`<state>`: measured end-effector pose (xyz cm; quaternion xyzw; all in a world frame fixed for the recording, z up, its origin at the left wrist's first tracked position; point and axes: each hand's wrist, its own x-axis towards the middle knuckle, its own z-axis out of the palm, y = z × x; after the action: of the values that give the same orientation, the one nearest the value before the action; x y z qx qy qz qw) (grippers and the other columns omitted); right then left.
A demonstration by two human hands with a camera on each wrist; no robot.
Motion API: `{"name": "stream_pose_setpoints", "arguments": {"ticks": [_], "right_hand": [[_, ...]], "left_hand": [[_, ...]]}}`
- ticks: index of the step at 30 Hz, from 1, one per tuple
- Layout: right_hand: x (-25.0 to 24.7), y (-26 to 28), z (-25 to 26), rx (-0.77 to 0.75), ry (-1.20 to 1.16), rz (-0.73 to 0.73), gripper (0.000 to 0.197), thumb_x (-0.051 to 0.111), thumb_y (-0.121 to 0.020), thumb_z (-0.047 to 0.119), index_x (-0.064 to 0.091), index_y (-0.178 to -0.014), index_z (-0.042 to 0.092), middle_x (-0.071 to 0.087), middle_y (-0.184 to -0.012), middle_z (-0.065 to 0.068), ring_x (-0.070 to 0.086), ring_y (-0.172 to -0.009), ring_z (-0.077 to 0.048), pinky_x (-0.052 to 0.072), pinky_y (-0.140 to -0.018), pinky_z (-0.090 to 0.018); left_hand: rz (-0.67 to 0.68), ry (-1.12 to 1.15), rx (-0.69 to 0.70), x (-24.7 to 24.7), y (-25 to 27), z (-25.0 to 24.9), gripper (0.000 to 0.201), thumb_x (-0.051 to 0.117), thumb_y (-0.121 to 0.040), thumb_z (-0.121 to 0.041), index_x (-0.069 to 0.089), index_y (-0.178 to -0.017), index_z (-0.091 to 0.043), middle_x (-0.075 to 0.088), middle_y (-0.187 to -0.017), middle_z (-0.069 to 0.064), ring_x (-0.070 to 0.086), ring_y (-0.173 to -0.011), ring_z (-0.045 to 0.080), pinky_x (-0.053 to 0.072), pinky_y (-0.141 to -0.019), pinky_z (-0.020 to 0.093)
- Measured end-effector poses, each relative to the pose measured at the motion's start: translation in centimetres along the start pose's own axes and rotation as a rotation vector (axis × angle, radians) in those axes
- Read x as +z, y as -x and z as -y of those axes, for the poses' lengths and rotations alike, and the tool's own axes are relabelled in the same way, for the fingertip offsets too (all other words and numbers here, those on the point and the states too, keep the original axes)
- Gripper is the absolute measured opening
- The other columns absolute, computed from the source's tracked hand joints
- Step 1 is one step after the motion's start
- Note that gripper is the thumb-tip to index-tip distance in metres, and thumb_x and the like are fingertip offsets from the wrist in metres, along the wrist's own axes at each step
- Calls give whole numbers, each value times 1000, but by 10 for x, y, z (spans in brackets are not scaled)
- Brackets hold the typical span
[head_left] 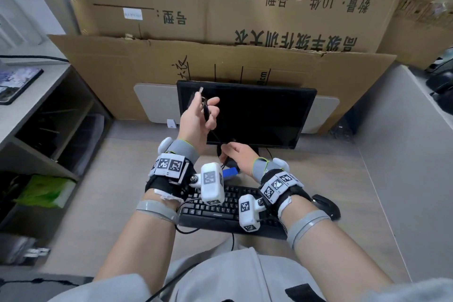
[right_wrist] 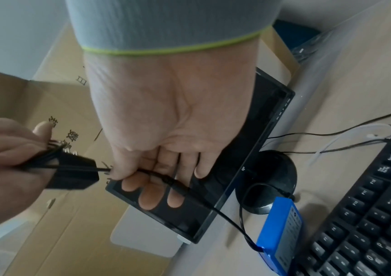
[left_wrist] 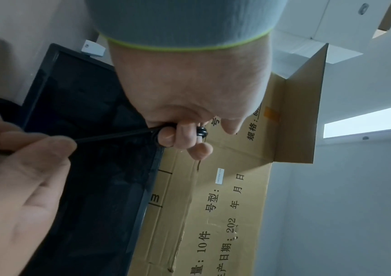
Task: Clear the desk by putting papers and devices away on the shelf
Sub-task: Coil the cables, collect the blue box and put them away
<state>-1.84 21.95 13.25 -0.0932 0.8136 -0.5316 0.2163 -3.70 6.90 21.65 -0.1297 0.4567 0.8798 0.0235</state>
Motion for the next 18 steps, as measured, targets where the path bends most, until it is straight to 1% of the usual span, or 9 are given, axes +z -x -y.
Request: {"name": "stream_pose_setpoints", "arguments": {"ticks": [2, 4, 6, 9, 11, 14, 15, 16, 18], "right_hand": [[3, 1, 0, -28, 36, 4, 38, 44, -101, 38, 61, -74, 19, 66, -78, 5, 57, -75, -17, 47, -81, -39], [6, 0, -2, -19, 15, -4, 32, 44, -102, 31, 59, -78, 16, 61, -71, 5, 52, -68, -16, 43, -74, -35], [6, 0, -9, -19, -20, -52, 29, 45, -102, 25, 58, -77, 16, 54, -62, 4, 46, -58, -14, 39, -64, -30], [2, 6, -12, -48, -56, -93, 25, 47, -101, 17, 61, -82, 9, 44, -54, 3, 38, -46, -6, 34, -51, -20], [-2, 8, -15, -40, -53, -95, 26, 49, -100, 21, 62, -80, 8, 43, -54, 3, 36, -44, -3, 32, -50, -17], [-2, 11, -21, 21, 49, -65, 37, 50, -98, 38, 62, -72, 14, 45, -55, 7, 39, -48, -6, 35, -58, -23], [-2, 12, -22, 37, 58, -58, 40, 49, -98, 40, 62, -71, 14, 45, -55, 7, 39, -48, -7, 35, -59, -24], [-3, 12, -20, 49, 29, -57, 40, 49, -99, 38, 62, -70, 14, 44, -55, 6, 38, -46, -5, 35, -58, -22], [-8, 13, -12, 61, -102, -66, 37, 46, -102, 26, 60, -71, 10, 43, -56, 1, 35, -40, -1, 32, -50, -16]], "left_hand": [[-7, -161, 30, 0, 2, 2, 41, 38, -104, -38, 60, -114, -5, 46, -61, -5, 25, -48, 8, 19, -50, 21], [-13, -263, 64, -1, 3, 3, 35, 35, -105, -30, 62, -110, -8, 44, -57, -7, 24, -47, 8, 18, -52, 22], [-46, -321, 62, -8, 2, 7, 33, 35, -104, -27, 63, -105, -10, 43, -56, -8, 24, -47, 9, 19, -53, 23], [-116, -324, 22, -21, 2, 14, 32, 38, -104, -28, 65, -101, -11, 41, -54, -8, 24, -46, 7, 15, -56, 25], [-131, -319, 10, -25, 2, 18, 33, 38, -104, -29, 66, -100, -11, 41, -53, -8, 24, -44, 6, 15, -55, 24], [-137, -328, 18, -28, 0, 19, 33, 37, -104, -29, 65, -101, -12, 40, -55, -7, 24, -43, 6, 16, -52, 22], [-140, -331, 20, -28, -1, 19, 33, 37, -104, -29, 65, -101, -12, 40, -55, -7, 24, -43, 6, 16, -52, 23], [-145, -334, 19, -30, -2, 19, 33, 37, -104, -29, 65, -102, -12, 40, -56, -6, 24, -43, 6, 16, -53, 23], [-156, -348, 21, -35, -3, 21, 34, 36, -104, -29, 65, -103, -11, 41, -56, -6, 24, -42, 6, 17, -53, 24]]}}
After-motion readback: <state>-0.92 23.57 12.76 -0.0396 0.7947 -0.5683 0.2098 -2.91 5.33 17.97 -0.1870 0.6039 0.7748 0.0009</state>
